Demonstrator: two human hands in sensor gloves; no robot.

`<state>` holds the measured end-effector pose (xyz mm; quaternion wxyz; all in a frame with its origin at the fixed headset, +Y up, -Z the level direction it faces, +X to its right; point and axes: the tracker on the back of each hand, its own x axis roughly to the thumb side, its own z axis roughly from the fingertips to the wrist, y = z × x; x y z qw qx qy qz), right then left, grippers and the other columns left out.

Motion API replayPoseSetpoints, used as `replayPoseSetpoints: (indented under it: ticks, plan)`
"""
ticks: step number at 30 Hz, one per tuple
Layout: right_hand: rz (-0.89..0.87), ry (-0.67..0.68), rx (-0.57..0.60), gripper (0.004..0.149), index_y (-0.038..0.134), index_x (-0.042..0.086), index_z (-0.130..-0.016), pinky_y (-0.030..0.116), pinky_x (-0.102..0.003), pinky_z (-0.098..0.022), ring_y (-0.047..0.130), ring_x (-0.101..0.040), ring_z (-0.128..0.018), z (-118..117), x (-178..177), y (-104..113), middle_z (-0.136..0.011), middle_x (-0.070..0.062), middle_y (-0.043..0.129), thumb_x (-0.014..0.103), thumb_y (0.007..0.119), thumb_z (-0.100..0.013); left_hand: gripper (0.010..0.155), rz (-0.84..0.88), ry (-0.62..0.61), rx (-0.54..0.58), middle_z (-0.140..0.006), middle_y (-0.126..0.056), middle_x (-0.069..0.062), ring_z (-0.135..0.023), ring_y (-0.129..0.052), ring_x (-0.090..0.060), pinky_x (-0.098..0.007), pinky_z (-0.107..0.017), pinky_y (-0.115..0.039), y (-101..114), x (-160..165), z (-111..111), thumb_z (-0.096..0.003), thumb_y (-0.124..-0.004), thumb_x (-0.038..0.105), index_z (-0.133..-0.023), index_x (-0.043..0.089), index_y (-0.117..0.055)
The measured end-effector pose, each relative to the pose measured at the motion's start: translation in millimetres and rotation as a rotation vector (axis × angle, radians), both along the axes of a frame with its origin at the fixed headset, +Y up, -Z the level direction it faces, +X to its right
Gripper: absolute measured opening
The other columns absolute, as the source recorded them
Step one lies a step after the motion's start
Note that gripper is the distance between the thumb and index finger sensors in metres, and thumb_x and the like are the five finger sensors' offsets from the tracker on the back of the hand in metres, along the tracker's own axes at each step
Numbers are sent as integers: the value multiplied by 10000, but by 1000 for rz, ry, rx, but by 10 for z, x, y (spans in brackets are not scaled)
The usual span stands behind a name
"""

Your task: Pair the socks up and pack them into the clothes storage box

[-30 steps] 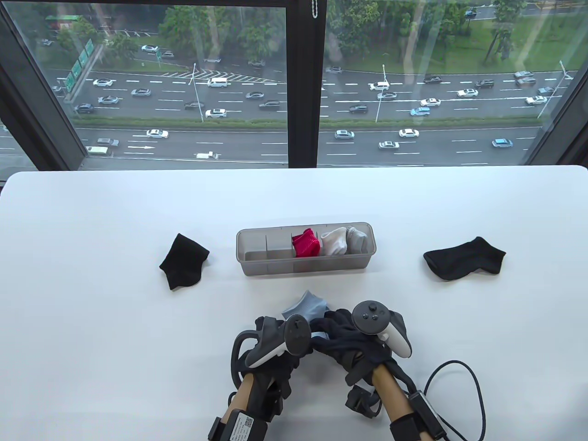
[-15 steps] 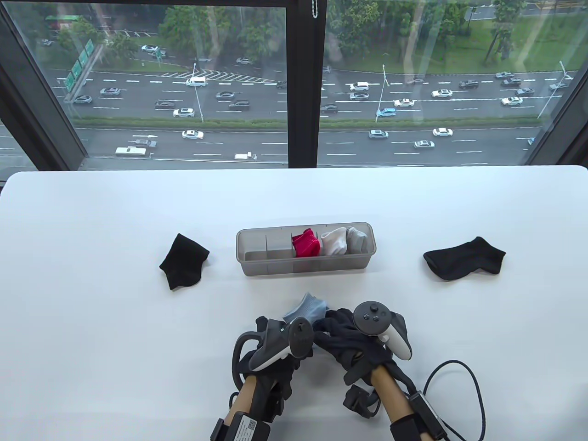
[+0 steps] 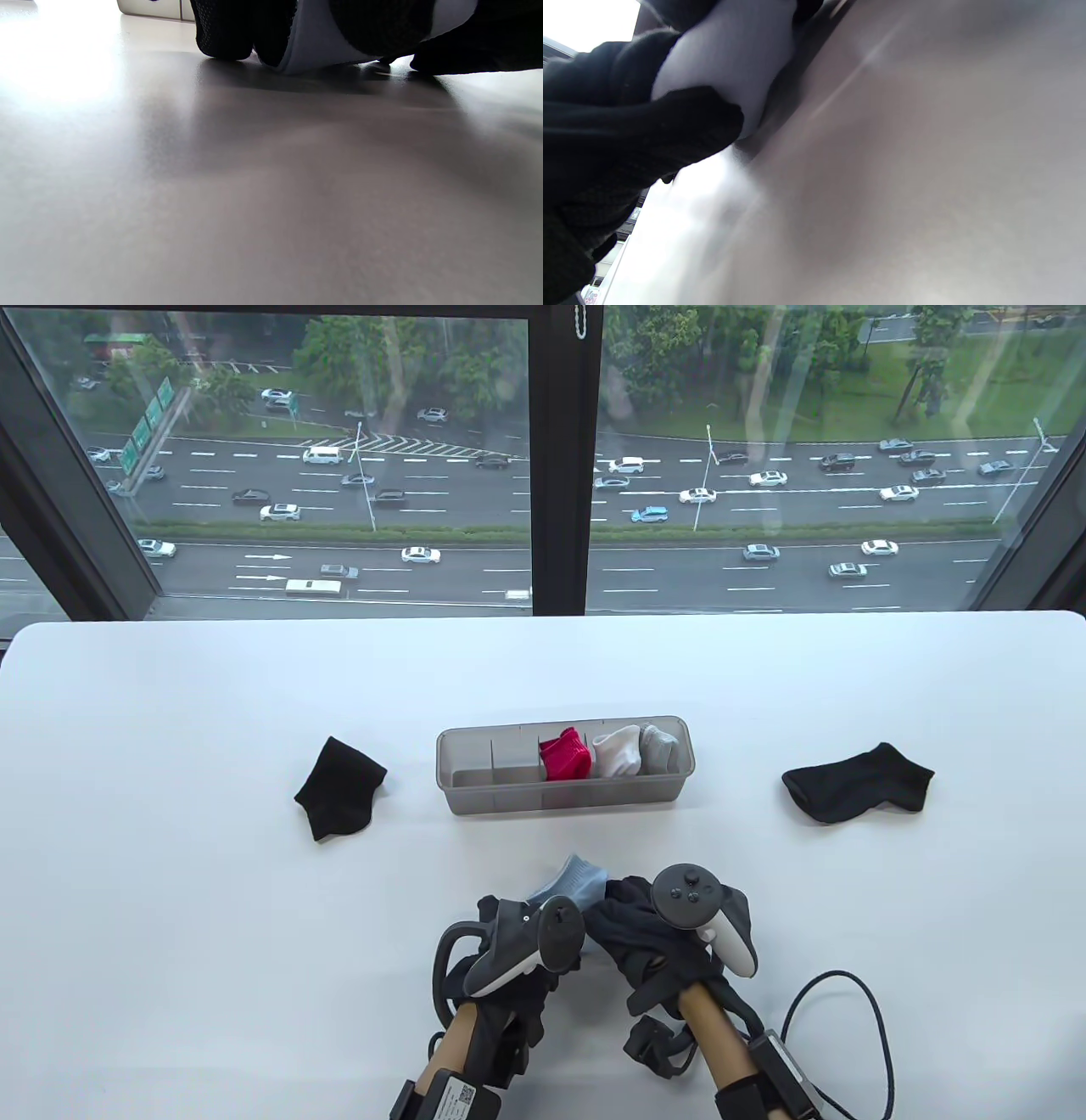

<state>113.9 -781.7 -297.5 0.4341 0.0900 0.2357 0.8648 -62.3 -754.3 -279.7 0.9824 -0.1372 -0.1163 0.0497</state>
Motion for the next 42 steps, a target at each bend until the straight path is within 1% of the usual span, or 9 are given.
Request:
replayPoseSetpoints:
  ticks: [3,8,11,19,23,30,35,39,42]
  plan:
    - [-48,103,-34,662,467,318,-1099,16,-529,-796,24,-368,-1088,-14,28,-7,-1210,-159,233,519,704,-515,474,9,1,-35,-1063,-745,-24,-1068,-697,-314,-632,-829,-412,-13,-24,-15,-512,-647,466,-922,233,-690]
    - [-6,108,-6,467,644,307,-992,34,-542,-800,40,-358,-1094,-32,17,8,-1205,-142,262,464,673,-553,502,2,9,-64,-1091,-648,-62,-1085,-611,-343,-638,-831,-357,-34,-18,-21,-498,-666,511,-894,205,-633]
    - [-38,80,-41,450,692,196,-957,0,-511,-793,14,-350,-1085,-34,22,-15,-1187,-149,275,450,605,-597,660,7,13,-31,-1141,-561,-81,-1098,-590,-360,-639,-832,-357,-11,-39,-7,-486,-705,522,-1023,272,-414]
    - [8,106,-2,614,489,309,-1085,25,-536,-798,25,-372,-1084,-28,1,-6,-1198,-159,252,495,702,-539,504,15,-3,-37,-1139,-634,-67,-1092,-636,-357,-636,-832,-372,7,-40,-6,-513,-623,467,-949,219,-678]
    - [40,96,24,490,660,268,-982,59,-551,-804,57,-376,-1087,-32,6,9,-1182,-158,315,474,702,-539,525,-2,-12,-129,-1161,-503,-82,-1120,-518,-379,-636,-837,-319,-31,-18,-12,-511,-593,512,-922,186,-622]
    - [-11,31,-15,493,727,171,-923,28,-517,-799,33,-365,-1079,-9,35,-17,-1178,-174,303,490,574,-579,539,-28,-7,9,-1159,-550,-93,-1105,-581,-368,-631,-837,-366,13,23,6,-503,-720,478,-995,284,-616]
    - [52,57,75,658,439,392,-1098,66,-562,-815,-8,-369,-1077,27,27,31,-1214,-149,159,513,712,-511,471,-91,-17,-24,-1144,-591,-76,-1093,-623,-347,-631,-837,-370,23,31,6,-521,-673,455,-916,199,-696]
    - [178,106,149,537,628,341,-996,115,-571,-819,40,-381,-1083,34,-17,57,-1216,-151,224,484,751,-494,485,-84,-22,-58,-1132,-589,-63,-1101,-598,-347,-634,-839,-353,-6,7,-6,-486,-687,516,-853,199,-708]
    - [151,100,126,477,701,256,-943,106,-566,-818,37,-369,-1083,22,-36,46,-1210,-144,243,466,713,-514,609,-66,-8,-29,-1149,-551,-81,-1107,-577,-361,-633,-837,-356,-1,-16,-15,-478,-711,518,-992,235,-545]
